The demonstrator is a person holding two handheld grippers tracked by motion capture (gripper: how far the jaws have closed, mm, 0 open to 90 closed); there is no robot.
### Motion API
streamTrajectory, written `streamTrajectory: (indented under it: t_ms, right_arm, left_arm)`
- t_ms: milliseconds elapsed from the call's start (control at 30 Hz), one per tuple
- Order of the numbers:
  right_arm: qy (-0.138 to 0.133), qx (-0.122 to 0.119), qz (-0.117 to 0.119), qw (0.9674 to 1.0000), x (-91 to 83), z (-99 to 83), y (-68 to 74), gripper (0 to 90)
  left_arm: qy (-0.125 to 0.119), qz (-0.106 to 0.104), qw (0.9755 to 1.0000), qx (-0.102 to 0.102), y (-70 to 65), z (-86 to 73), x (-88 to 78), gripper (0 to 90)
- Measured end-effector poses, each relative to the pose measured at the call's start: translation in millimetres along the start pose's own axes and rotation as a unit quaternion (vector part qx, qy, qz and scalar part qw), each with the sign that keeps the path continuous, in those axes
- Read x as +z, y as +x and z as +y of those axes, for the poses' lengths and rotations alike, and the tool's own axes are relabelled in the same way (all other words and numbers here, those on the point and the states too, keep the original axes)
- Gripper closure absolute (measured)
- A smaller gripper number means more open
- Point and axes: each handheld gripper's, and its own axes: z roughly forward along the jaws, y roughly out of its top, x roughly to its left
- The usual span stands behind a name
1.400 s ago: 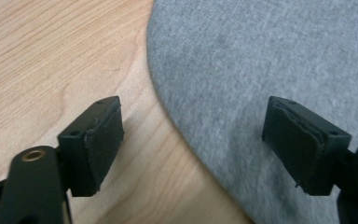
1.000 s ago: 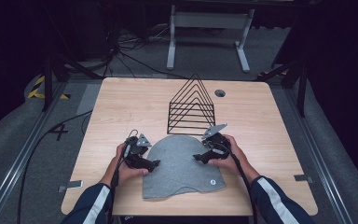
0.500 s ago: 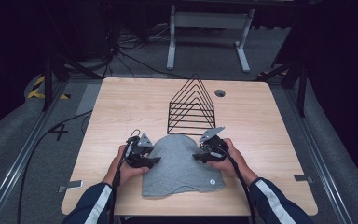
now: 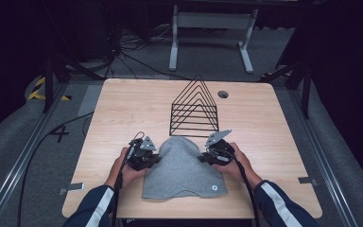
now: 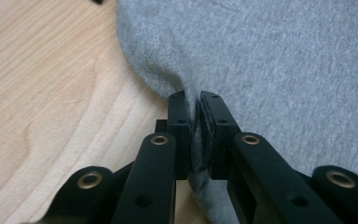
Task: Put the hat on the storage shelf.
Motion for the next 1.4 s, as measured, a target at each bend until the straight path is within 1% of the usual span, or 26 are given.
streamTrajectory:
  t_ms: [67,100,167,233,300,400,467,567,633,700,733,767,800,900,967,1000,1033,1100,1133,1167,1200,1267,1300,1333,1367,1400]
  right_arm:
    - [-0.006,0.001,-0.001,1.0,-5.7,0.3,0.1,84.2]
    - [-0.006,0.001,-0.001,1.0,-5.7,0.3,0.1,84.2]
    - [-0.015,-0.004,-0.004,0.9999,-12.5,1.6,1.4,84.2]
    - [-0.025,-0.008,-0.008,0.9996,-20.3,3.8,2.8,84.3]
    - [-0.041,-0.013,-0.016,0.9989,-31.9,7.5,3.6,84.3]
    - [-0.059,-0.019,-0.025,0.9978,-47.0,11.9,3.0,84.3]
    - [-0.071,-0.022,-0.034,0.9966,-59.7,15.5,1.9,84.4]
    - [-0.089,-0.027,-0.046,0.9946,-79.8,22.3,0.9,84.4]
    - [-0.098,-0.03,-0.056,0.9932,-90.9,27.1,0.7,84.3]
    - [-0.11,-0.031,-0.062,0.9915,-102.7,33.1,-0.6,84.3]
    - [-0.115,-0.032,-0.067,0.9906,-107.9,36.1,-1.4,84.4]
    - [-0.119,-0.034,-0.073,0.9897,-113.0,39.1,-2.6,84.3]
    - [-0.119,-0.034,-0.073,0.9897,-113.0,39.1,-2.6,84.3]
    - [-0.132,-0.039,-0.089,0.9866,-130.5,49.1,-6.0,84.3]
    - [-0.139,-0.04,-0.096,0.9848,-140.8,55.4,-8.1,84.4]
    - [-0.145,-0.043,-0.102,0.9832,-147.0,59.4,-9.6,84.4]
    - [-0.148,-0.045,-0.107,0.9821,-151.8,62.3,-10.5,84.4]
    - [-0.156,-0.049,-0.114,0.98,-160.2,67.7,-13.3,84.4]
    - [-0.159,-0.049,-0.117,0.9791,-164.8,71.0,-15.6,84.4]
    - [-0.162,-0.052,-0.123,0.9777,-168.4,73.9,-17.4,84.4]
    - [-0.166,-0.051,-0.128,0.9765,-172.2,77.0,-19.2,84.4]
    - [-0.179,-0.05,-0.134,0.9734,-181.6,84.8,-23.2,84.4]
    - [-0.185,-0.05,-0.138,0.9718,-185.7,88.5,-24.4,84.4]
    - [-0.188,-0.053,-0.146,0.9698,-189.4,92.1,-25.8,84.4]
    - [-0.195,-0.056,-0.154,0.9671,-192.9,95.5,-26.9,84.5]
    - [-0.202,-0.059,-0.159,0.9647,-196.2,98.7,-28.2,84.5]
  left_arm:
    - [-0.004,-0.002,1.0,0.002,-0.4,1.6,-3.0,83.7]
    - [-0.008,0.0,0.9999,0.007,-1.7,3.6,-5.5,83.7]
    - [-0.017,0.003,0.9997,0.018,-4.4,9.9,-11.3,83.8]
    - [-0.023,0.004,0.9991,0.035,-6.7,18.5,-17.3,83.8]
    - [-0.031,0.006,0.9982,0.051,-7.9,27.9,-24.4,83.9]
    - [-0.046,0.008,0.9968,0.066,-7.6,42.2,-36.5,84.0]
    - [-0.055,0.014,0.9949,0.084,-7.1,55.0,-47.1,84.1]
    - [-0.07,0.024,0.9923,0.099,-8.6,72.7,-61.1,84.1]
    - [-0.074,0.03,0.9906,0.111,-10.1,82.9,-68.5,84.1]
    - [-0.08,0.038,0.9889,0.119,-11.7,93.4,-75.1,84.2]
    - [-0.086,0.04,0.9883,0.119,-12.0,98.2,-77.6,84.2]
    - [-0.086,0.04,0.9883,0.119,-12.0,98.2,-77.6,84.2]
    - [-0.09,0.044,0.9872,0.124,-12.2,104.3,-81.1,84.2]
    - [-0.099,0.054,0.9845,0.134,-12.0,119.7,-90.6,84.2]
    - [-0.11,0.058,0.9829,0.136,-10.5,129.9,-98.2,84.3]
    - [-0.115,0.059,0.9821,0.137,-10.1,134.4,-101.1,84.2]
    - [-0.118,0.065,0.9803,0.145,-9.8,139.1,-104.4,84.3]
    - [-0.123,0.07,0.9782,0.152,-9.5,149.4,-109.9,84.2]
    - [-0.127,0.07,0.9778,0.151,-9.1,153.8,-111.8,84.2]
    - [-0.128,0.075,0.9763,0.158,-8.0,158.6,-114.2,84.2]
    - [-0.131,0.076,0.9763,0.154,-7.2,162.8,-116.3,84.3]
    - [-0.139,0.075,0.9754,0.154,-3.2,173.4,-121.1,84.3]
    - [-0.141,0.079,0.9748,0.154,-1.6,177.9,-123.4,84.4]
    - [-0.141,0.079,0.9748,0.154,-1.6,177.9,-123.4,84.4]
    - [-0.146,0.083,0.9745,0.149,1.7,186.5,-127.2,84.3]
    - [-0.147,0.086,0.9742,0.148,2.7,190.5,-129.5,84.4]
